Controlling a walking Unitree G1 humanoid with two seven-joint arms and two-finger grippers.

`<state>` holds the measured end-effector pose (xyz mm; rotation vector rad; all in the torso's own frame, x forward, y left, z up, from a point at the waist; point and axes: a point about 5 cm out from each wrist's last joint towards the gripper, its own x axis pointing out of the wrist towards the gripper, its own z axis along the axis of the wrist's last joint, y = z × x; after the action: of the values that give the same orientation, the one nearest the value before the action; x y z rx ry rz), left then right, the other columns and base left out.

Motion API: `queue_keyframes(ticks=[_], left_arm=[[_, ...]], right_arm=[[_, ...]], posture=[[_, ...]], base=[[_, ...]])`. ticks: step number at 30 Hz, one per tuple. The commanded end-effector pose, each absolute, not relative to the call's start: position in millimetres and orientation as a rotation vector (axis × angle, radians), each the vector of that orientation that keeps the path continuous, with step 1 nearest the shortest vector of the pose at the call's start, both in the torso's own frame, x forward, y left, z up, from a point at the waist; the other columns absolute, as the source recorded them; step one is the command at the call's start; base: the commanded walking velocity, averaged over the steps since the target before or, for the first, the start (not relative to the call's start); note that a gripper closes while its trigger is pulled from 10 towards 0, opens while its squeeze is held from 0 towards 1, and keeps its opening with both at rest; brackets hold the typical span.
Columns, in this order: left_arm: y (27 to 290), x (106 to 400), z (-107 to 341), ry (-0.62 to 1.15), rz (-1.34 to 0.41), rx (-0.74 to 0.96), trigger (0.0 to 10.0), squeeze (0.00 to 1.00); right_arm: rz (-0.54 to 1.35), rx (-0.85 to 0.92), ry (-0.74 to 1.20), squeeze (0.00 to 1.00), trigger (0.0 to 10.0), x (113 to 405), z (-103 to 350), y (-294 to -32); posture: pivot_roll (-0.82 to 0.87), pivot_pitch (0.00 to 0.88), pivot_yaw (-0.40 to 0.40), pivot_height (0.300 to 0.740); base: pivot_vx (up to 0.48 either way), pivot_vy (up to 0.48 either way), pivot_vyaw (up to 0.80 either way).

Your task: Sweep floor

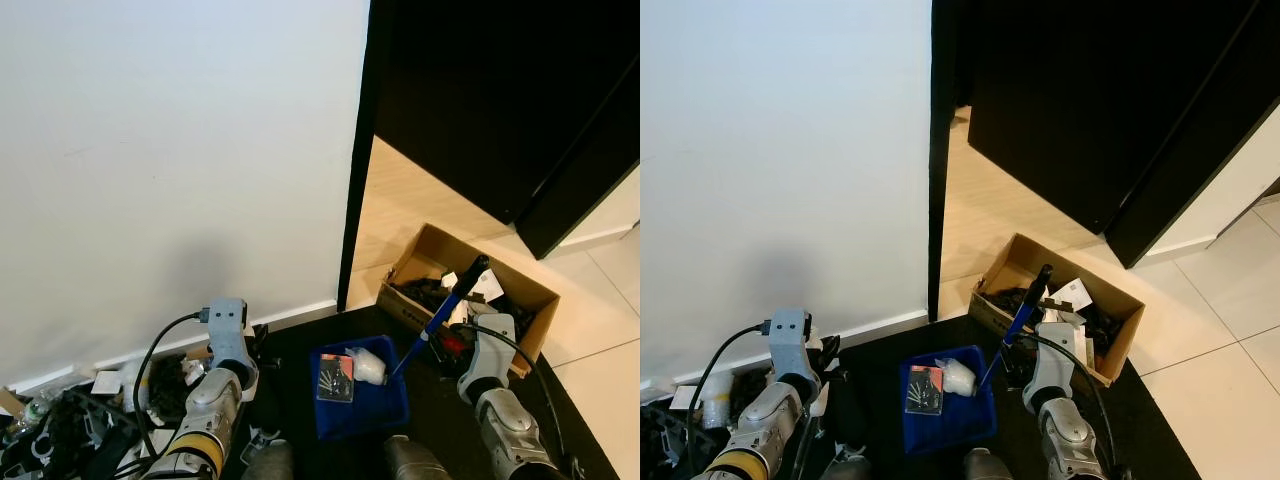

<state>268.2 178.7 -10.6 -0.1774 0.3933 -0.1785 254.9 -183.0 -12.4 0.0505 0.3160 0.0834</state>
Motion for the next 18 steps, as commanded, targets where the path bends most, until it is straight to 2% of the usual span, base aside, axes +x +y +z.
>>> queue_keyframes(ticks=[1, 18], left_arm=[[177.5, 260.8, -18.4, 0.429, -0.173, -0.19, 10.0, 0.0], [177.3, 261.4, -18.0, 0.428, -0.172, -0.19, 10.0, 0.0]], right_arm=[[0.072, 0.058, 0.347, 0.0, 10.0, 248.9, -18.2, -185.0], [0.071, 0.057, 0.346, 0.0, 10.0, 249.6, -17.6, -185.1]], posture=[[0.03, 0.164, -0.013, 0.74], [0.03, 0.165, -0.014, 0.74]], base=[[0.0, 0.0, 0.0], [0.0, 0.0, 0.0]])
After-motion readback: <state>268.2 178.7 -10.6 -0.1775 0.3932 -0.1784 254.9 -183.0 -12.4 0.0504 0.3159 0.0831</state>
